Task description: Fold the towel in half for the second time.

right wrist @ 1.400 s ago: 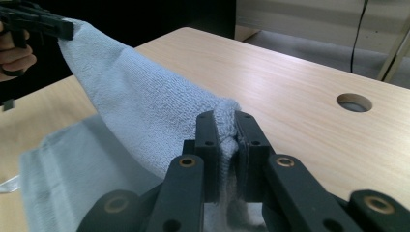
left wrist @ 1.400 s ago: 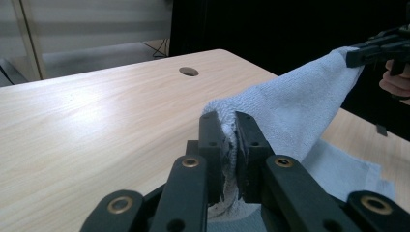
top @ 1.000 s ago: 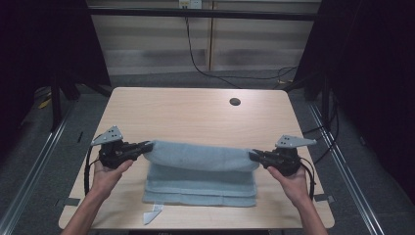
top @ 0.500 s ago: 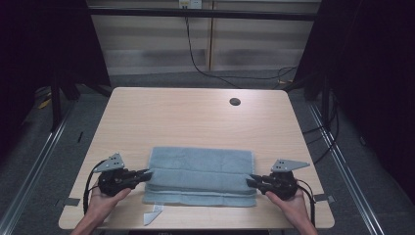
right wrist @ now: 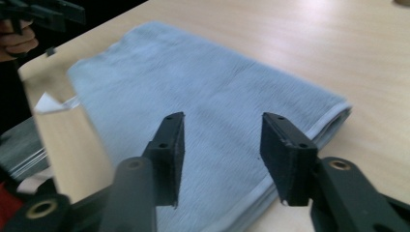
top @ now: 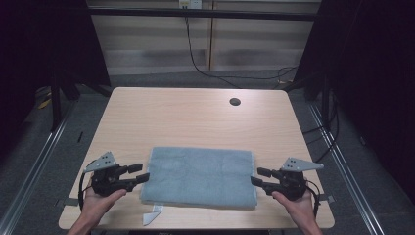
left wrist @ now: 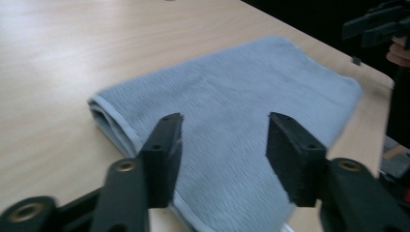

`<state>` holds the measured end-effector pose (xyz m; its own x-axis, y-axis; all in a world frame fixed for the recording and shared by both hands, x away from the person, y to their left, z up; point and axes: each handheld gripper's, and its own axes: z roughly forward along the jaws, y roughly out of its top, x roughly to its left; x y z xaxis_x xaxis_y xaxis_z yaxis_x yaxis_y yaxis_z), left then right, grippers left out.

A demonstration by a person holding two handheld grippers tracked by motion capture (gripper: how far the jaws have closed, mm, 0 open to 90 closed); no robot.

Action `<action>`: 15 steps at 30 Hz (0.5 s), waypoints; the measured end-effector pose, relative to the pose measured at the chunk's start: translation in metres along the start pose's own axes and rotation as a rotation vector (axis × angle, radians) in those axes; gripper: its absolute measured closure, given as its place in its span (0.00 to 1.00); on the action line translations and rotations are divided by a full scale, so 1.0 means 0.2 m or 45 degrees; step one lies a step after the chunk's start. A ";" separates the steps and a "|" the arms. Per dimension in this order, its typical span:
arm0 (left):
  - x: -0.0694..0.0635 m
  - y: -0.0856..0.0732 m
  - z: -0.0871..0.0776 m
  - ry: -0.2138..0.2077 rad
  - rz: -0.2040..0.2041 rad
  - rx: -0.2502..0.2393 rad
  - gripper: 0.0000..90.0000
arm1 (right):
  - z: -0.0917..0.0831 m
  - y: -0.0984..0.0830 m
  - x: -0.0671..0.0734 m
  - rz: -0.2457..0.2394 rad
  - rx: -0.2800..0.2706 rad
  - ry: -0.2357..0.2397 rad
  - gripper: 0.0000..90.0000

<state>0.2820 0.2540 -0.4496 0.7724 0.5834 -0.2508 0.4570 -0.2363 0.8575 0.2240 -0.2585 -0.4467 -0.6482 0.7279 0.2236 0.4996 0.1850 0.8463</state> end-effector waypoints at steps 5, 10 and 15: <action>0.16 0.10 0.06 0.075 -0.020 -0.006 0.39 | 0.05 0.11 -0.09 0.029 -0.035 -0.055 0.48; 0.29 0.05 0.10 0.221 -0.152 0.008 0.35 | 0.14 0.15 -0.22 0.101 -0.028 -0.150 0.39; 0.29 0.00 0.07 0.266 -0.159 0.011 0.24 | 0.18 0.09 -0.27 0.130 -0.011 -0.257 0.32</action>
<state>0.3340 0.2768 -0.4708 0.6021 0.7563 -0.2559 0.5479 -0.1583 0.8214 0.2884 -0.2711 -0.4600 -0.4659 0.8601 0.2078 0.5511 0.0983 0.8286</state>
